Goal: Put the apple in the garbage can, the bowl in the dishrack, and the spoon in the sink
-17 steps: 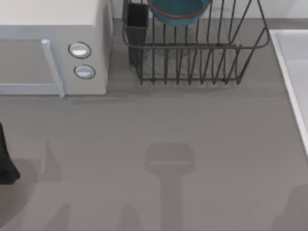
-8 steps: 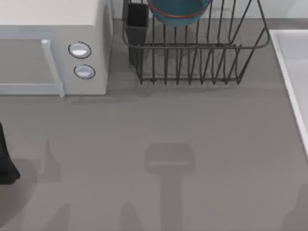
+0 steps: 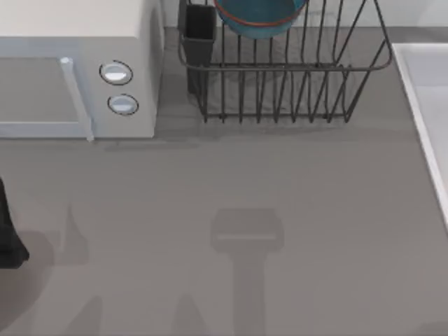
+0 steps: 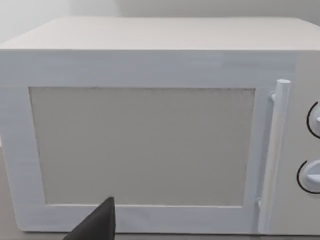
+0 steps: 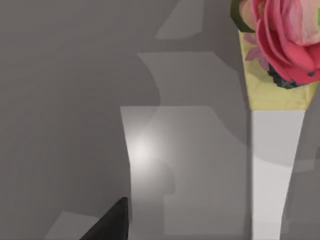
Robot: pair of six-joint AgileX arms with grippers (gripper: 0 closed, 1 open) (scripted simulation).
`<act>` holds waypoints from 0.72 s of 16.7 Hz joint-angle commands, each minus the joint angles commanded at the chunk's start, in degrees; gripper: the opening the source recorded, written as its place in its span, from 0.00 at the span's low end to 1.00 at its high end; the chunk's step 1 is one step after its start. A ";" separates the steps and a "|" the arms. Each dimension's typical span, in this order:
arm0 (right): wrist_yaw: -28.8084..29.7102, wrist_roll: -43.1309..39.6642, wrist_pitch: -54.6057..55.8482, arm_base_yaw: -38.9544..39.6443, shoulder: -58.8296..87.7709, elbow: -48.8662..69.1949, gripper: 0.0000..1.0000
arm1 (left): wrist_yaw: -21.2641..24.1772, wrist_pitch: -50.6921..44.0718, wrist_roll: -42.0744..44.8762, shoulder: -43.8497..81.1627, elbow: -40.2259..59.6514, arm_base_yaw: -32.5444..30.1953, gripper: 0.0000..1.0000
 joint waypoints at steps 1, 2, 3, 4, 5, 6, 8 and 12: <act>0.00 0.02 0.63 0.01 0.39 -0.44 1.00 | 0.00 0.00 0.00 0.00 0.00 0.00 1.00; 0.00 0.02 0.73 0.01 0.43 -0.50 1.00 | 0.00 0.00 0.00 0.00 0.00 0.00 1.00; 0.00 0.02 0.73 0.01 0.43 -0.50 1.00 | 0.00 0.00 0.00 0.00 0.00 0.00 1.00; 0.00 0.02 0.73 0.01 0.43 -0.50 1.00 | 0.00 0.00 0.00 0.00 0.00 0.00 1.00; 0.00 0.02 0.73 0.01 0.43 -0.50 1.00 | 0.00 0.00 0.00 0.00 0.00 0.00 1.00; 0.00 0.02 0.73 0.01 0.43 -0.50 0.92 | 0.00 0.00 0.00 0.00 0.00 0.00 1.00; 0.00 0.02 0.73 0.01 0.43 -0.50 0.77 | 0.00 0.00 0.00 0.00 0.00 0.00 1.00; 0.00 0.02 0.73 0.01 0.43 -0.50 0.47 | 0.00 0.00 0.00 0.00 0.00 0.00 1.00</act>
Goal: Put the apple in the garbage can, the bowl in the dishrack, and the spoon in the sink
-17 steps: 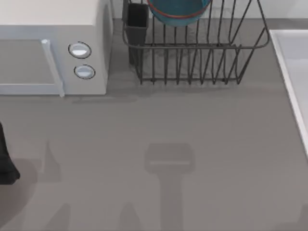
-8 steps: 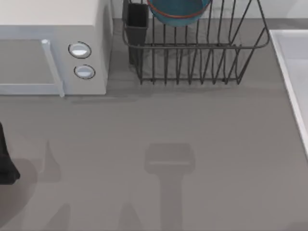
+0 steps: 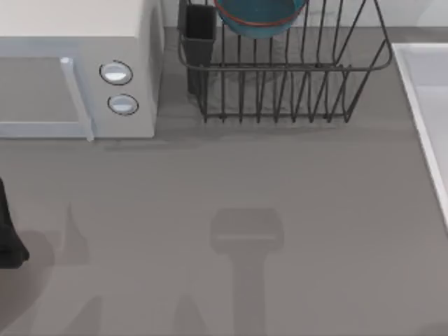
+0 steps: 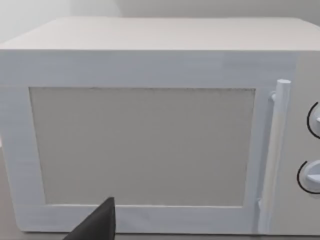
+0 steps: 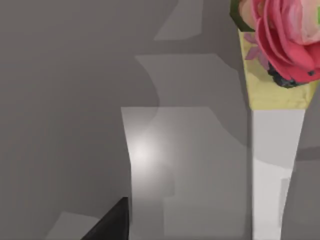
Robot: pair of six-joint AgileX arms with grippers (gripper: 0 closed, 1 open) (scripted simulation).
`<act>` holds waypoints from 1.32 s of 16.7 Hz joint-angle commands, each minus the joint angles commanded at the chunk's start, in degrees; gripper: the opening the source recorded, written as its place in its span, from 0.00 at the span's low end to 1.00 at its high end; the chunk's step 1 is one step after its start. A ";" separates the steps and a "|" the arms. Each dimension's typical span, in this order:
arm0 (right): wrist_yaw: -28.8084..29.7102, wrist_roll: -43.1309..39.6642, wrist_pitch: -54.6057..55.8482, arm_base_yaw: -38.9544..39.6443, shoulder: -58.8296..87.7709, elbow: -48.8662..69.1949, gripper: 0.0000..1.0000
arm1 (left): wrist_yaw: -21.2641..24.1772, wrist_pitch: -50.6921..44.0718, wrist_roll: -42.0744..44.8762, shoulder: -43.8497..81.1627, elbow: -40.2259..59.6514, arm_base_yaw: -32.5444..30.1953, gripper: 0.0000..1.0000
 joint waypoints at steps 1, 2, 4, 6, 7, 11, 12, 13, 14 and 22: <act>0.00 0.00 0.00 0.00 0.00 0.00 0.40 | 0.00 0.00 0.00 0.00 0.00 0.00 1.00; 0.00 0.00 0.00 0.00 0.00 0.00 0.32 | 0.00 0.00 0.00 0.00 0.00 0.00 1.00; 0.00 0.00 0.00 0.00 0.00 0.00 0.17 | 0.00 0.00 0.00 0.00 0.00 0.00 1.00; 0.00 0.00 0.00 0.00 0.00 0.00 0.02 | 0.00 0.00 0.00 0.00 0.00 0.00 1.00; 0.00 0.00 0.00 0.00 0.00 0.00 0.00 | 0.00 0.00 0.00 0.00 0.00 0.00 1.00; 0.00 0.00 0.00 0.00 0.00 0.00 0.00 | 0.00 0.00 0.00 0.00 0.00 0.00 1.00; 0.00 0.00 0.00 0.00 0.00 0.00 0.00 | 0.00 0.00 0.00 0.00 0.00 0.00 1.00; 0.00 0.00 0.00 0.00 0.00 0.00 0.00 | 0.00 0.00 0.00 0.00 0.00 0.00 1.00; 0.00 0.00 0.00 0.00 0.00 0.00 0.00 | 0.00 0.00 0.00 0.00 0.00 0.00 1.00; -1.04 0.22 -18.10 -0.37 -8.32 10.39 0.00 | 0.00 0.00 0.00 0.00 0.00 0.00 1.00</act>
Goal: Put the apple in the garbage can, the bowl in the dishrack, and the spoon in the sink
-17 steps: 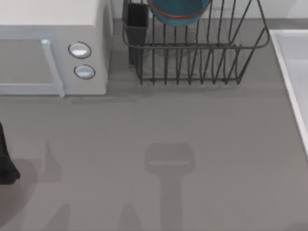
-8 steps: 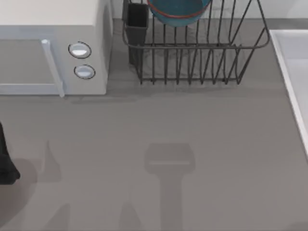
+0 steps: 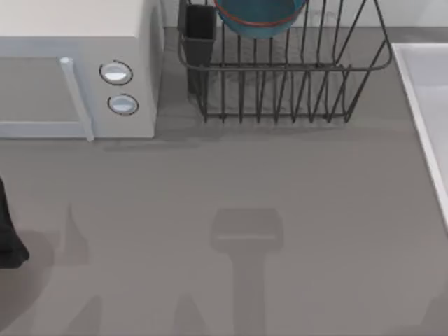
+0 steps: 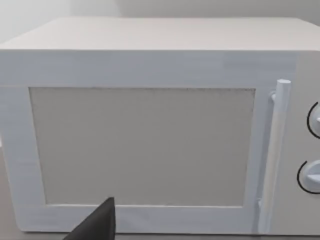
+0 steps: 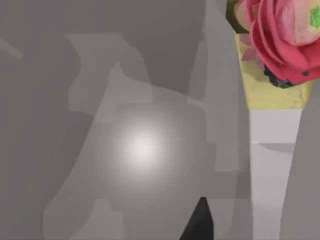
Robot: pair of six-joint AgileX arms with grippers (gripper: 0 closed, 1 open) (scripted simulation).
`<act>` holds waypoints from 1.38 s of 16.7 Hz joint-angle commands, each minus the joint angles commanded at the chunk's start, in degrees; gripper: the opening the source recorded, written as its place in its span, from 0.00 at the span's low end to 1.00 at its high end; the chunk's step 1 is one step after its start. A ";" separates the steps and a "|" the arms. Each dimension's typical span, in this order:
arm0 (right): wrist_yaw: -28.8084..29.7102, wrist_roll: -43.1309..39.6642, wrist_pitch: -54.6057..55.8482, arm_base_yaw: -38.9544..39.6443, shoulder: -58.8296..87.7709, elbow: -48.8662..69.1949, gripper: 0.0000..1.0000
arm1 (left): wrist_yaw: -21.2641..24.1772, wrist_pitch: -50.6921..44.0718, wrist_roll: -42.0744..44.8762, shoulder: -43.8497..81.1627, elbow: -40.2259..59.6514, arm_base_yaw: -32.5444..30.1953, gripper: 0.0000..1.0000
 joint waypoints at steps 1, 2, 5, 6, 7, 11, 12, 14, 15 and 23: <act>-0.01 -0.02 -3.45 -0.03 -1.09 1.75 0.00 | 0.00 0.00 0.00 0.00 0.00 0.00 1.00; -0.03 -0.03 -6.41 -0.06 -2.20 3.47 0.00 | 0.00 0.00 0.00 0.00 0.00 0.00 1.00; -0.07 0.07 -11.55 -0.04 -5.04 7.14 0.00 | 0.00 0.00 0.00 0.00 0.00 0.00 1.00; -0.08 0.11 -12.04 -0.01 -5.43 7.53 0.00 | 0.00 0.00 0.00 0.00 0.00 0.00 1.00; -0.08 0.11 -12.06 -0.01 -5.45 7.55 0.00 | 0.00 0.00 0.00 0.00 0.00 0.00 1.00; -0.09 0.33 -12.20 0.15 -4.66 7.96 0.00 | 0.00 0.00 0.00 0.00 0.00 0.00 1.00; -0.09 0.56 -12.74 0.36 -3.55 9.12 0.00 | 0.00 0.00 0.00 0.00 0.00 0.00 1.00; -0.06 1.28 -14.56 1.09 0.17 13.21 0.00 | 0.00 0.00 0.00 0.00 0.00 0.00 1.00; -0.03 1.77 -15.77 1.61 2.68 16.15 0.00 | 0.00 0.00 0.00 0.00 0.00 0.00 1.00; 0.21 8.67 -29.99 8.69 32.98 58.84 0.00 | 0.00 0.00 0.00 0.00 0.00 0.00 1.00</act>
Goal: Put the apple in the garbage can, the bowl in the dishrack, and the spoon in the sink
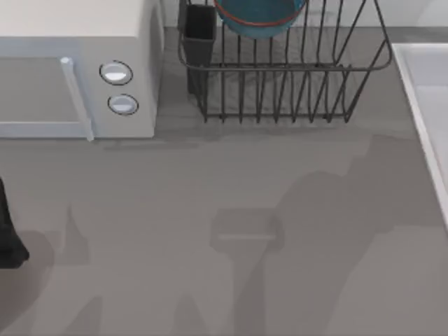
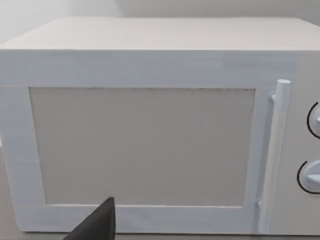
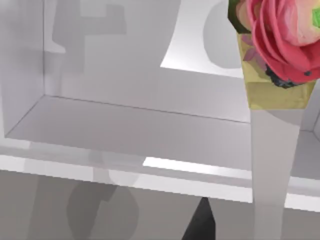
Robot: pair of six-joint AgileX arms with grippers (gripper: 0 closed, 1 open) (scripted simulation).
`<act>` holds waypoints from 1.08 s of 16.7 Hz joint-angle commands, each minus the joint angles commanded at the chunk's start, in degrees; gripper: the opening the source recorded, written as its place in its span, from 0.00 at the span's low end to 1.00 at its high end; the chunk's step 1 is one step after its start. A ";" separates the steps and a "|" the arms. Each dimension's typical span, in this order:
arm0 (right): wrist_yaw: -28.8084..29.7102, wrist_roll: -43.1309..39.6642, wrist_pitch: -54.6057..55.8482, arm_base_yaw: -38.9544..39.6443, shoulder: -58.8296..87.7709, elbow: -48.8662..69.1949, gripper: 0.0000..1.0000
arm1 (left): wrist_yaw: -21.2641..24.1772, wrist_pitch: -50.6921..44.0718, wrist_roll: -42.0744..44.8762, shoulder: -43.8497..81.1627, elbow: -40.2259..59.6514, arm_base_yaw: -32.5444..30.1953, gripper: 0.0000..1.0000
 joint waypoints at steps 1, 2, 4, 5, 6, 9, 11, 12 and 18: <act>0.01 1.15 -2.00 1.08 4.24 6.49 0.00 | 0.00 0.00 0.00 0.00 0.00 0.00 1.00; 0.02 2.32 -3.96 2.16 8.39 12.80 0.00 | 0.00 0.00 0.00 0.00 0.00 0.00 1.00; 0.05 4.70 -7.56 4.32 16.29 24.62 0.00 | 0.00 0.00 0.00 0.00 0.00 0.00 1.00; 0.09 5.88 -9.11 5.38 19.94 30.06 0.00 | 0.00 0.00 0.00 0.00 0.00 0.00 1.00; 0.14 7.03 -10.47 6.43 23.29 35.17 0.00 | 0.00 0.00 0.00 0.00 0.00 0.00 1.00; 0.38 10.12 -13.48 9.26 31.27 48.03 0.00 | 0.00 0.00 0.00 0.00 0.00 0.00 1.00; 0.55 11.69 -14.69 10.68 34.85 53.83 0.00 | 0.00 0.00 0.00 0.00 0.00 0.00 1.00; 0.62 12.26 -15.08 11.20 36.12 55.84 0.00 | 0.00 0.00 0.00 0.00 0.00 0.00 1.00; 0.72 12.96 -15.58 11.83 37.66 58.25 0.00 | 0.00 0.00 0.00 0.00 0.00 0.00 1.00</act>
